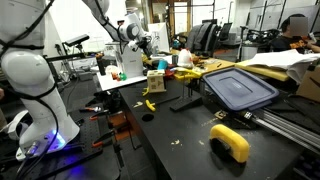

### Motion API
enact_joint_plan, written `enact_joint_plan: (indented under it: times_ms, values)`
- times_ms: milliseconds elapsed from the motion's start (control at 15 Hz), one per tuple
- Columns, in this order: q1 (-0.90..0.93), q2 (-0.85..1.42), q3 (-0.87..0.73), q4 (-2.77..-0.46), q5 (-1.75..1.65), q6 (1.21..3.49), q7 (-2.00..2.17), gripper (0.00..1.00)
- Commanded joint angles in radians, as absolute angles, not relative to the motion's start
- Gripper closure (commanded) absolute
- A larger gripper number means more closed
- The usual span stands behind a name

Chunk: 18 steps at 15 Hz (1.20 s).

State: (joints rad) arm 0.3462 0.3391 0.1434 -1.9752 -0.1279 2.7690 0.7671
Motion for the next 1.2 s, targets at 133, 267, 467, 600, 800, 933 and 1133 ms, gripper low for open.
enact_joint_plan:
  times_ms: [133,267,467,600,800,933,1133]
  values:
    - [0.376,0.303,0.123,-2.002,-0.086,2.718,0.786,0.96]
    - [0.384,0.298,0.113,-2.006,-0.094,2.700,0.800,0.96]
    - [0.384,0.298,0.107,-2.010,-0.099,2.674,0.819,0.96]
    - [0.387,0.296,0.098,-2.009,-0.111,2.663,0.834,0.96]
    - [0.399,0.283,0.084,-2.007,-0.135,2.624,0.867,0.96]
    - [0.395,0.283,0.088,-2.007,-0.134,2.611,0.870,0.96]
    - [0.388,0.295,0.092,-2.010,-0.134,2.630,0.855,0.96]
